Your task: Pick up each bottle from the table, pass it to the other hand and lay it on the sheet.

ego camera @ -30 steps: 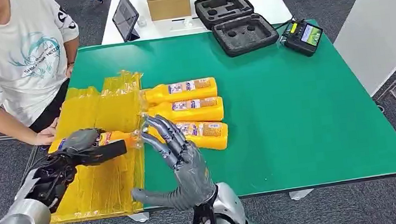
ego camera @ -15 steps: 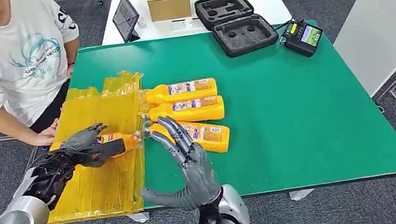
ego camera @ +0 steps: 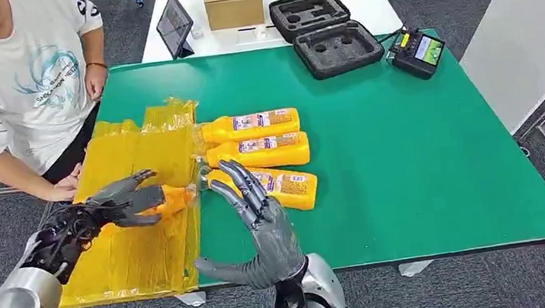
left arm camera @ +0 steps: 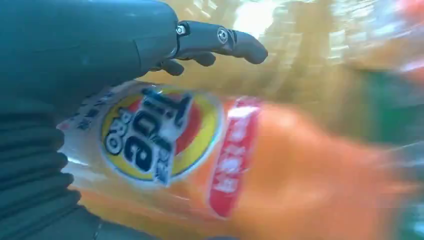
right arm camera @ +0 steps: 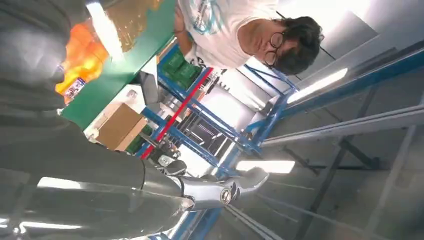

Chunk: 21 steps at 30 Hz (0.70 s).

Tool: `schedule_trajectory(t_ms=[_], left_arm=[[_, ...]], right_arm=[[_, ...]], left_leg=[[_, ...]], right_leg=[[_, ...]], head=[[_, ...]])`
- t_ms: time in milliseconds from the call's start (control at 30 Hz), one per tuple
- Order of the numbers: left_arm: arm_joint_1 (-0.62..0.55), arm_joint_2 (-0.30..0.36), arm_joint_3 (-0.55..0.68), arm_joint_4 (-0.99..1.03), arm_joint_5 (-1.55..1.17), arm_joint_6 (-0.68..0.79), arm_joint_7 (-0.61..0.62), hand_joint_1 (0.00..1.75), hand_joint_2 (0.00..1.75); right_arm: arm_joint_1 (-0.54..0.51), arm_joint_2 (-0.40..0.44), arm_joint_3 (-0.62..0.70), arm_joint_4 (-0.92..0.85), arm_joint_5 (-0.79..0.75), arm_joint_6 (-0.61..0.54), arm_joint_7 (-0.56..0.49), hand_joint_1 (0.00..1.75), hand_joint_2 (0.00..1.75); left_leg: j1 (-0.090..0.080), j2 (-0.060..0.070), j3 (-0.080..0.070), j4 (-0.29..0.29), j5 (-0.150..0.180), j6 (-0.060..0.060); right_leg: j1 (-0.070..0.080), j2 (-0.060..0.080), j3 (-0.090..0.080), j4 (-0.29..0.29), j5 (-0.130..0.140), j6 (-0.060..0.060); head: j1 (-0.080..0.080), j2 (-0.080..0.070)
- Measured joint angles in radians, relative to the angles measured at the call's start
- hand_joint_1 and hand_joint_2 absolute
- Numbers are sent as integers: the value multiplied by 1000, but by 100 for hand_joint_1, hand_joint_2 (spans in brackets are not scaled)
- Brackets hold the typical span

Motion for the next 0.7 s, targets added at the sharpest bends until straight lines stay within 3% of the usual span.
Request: schedule_trajectory(t_ms=[233, 433, 700], left_arm=[[19, -13, 127, -14, 301, -203, -33, 0, 0], [47, -26, 231, -21, 487, -243, 6, 0, 0], [57, -33, 276, -23, 500, -247, 12, 0, 0]], right_arm=[[9, 3, -13, 10, 34, 0, 27, 0, 175], [30, 9, -23, 18, 69, 0, 58, 0, 175], [40, 11, -37, 26, 70, 0, 61, 0, 175]], left_leg=[[0, 0, 0, 0, 0, 0], [0, 0, 0, 0, 0, 0], [0, 0, 0, 0, 0, 0]], right_leg=[[0, 0, 0, 0, 0, 0], [0, 0, -1, 0, 0, 0], [0, 0, -1, 0, 0, 0]], head=[[0, 0], [0, 0], [0, 0]])
